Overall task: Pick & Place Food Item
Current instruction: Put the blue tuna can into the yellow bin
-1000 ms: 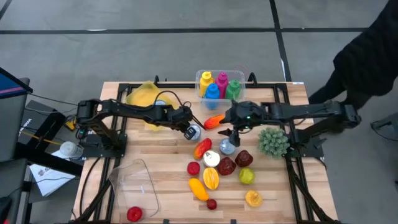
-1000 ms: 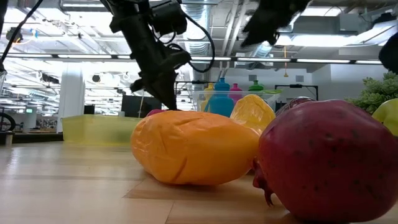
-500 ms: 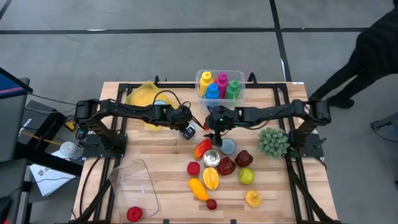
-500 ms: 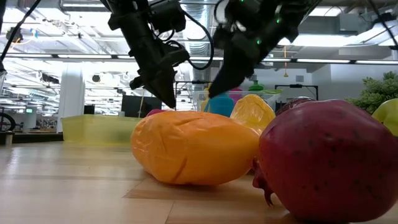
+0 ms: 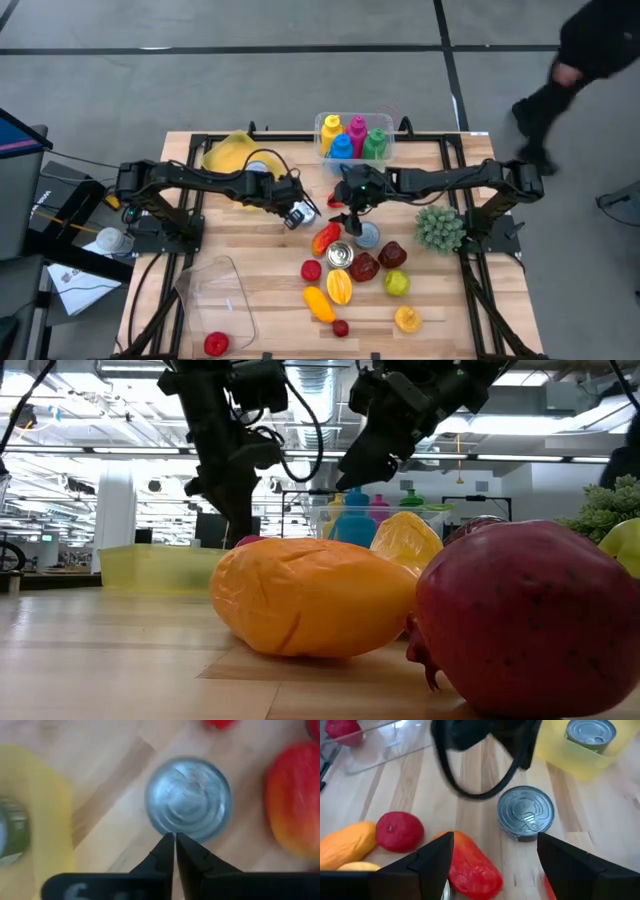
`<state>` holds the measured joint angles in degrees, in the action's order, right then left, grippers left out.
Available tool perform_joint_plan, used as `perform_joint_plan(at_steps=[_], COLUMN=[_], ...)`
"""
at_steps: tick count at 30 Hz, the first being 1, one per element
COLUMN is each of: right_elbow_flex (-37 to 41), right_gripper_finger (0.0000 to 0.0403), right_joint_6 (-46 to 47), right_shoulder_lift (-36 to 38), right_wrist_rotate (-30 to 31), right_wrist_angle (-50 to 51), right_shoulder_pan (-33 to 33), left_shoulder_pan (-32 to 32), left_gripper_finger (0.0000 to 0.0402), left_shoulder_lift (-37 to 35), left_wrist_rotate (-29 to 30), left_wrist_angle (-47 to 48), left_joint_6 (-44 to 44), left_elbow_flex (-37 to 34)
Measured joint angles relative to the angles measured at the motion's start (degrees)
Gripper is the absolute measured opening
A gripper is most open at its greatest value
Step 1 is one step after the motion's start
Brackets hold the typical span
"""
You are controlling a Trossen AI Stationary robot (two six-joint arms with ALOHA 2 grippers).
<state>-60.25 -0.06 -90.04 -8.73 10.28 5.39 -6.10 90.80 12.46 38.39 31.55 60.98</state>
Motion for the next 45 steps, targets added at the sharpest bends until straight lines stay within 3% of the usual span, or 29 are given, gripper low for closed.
perform_joint_plan(at_steps=[3, 8, 13, 16, 24, 38, 45], right_elbow_flex=[0.0, 0.0, 0.0, 0.0, 0.0, 0.0, 0.0], right_gripper_finger=[0.0277, 0.0277, 0.0277, 0.0277, 0.0277, 0.0277, 0.0277], right_joint_6=[0.1, 0.4, 2.5, 3.0, 3.1, 4.6, 5.3], right_shoulder_lift=[0.0, 0.0, 0.0, 0.0, 0.0, 0.0, 0.0], right_wrist_rotate=[-0.2, -0.2, -0.3, -0.4, -0.4, -0.4, -0.4], right_wrist_angle=[0.7, 2.2, 3.3, 3.9, 4.4, 4.2, 4.3], right_shoulder_pan=[0.0, -0.5, -0.5, -0.5, -0.5, -0.5, -0.5], left_shoulder_pan=[0.9, 4.4, 4.3, 4.2, 6.8, 7.3, 7.5], left_gripper_finger=[0.0043, 0.0128, 0.0209, 0.023, 0.0203, 0.0115, 0.0137], left_shoulder_lift=[-0.1, -0.1, -0.1, -0.1, 0.6, 0.0, -5.4], left_wrist_rotate=[-3.9, -5.5, -5.4, -4.9, -3.5, 2.5, 1.8], left_wrist_angle=[0.0, -0.4, -11.5, -18.7, -23.2, -25.7, -30.2], left_joint_6=[-9.5, -26.9, -31.2, -31.6, -42.1, -37.0, -46.3], left_elbow_flex=[0.0, -0.2, -5.8, -9.5, -14.5, -17.9, -17.7])
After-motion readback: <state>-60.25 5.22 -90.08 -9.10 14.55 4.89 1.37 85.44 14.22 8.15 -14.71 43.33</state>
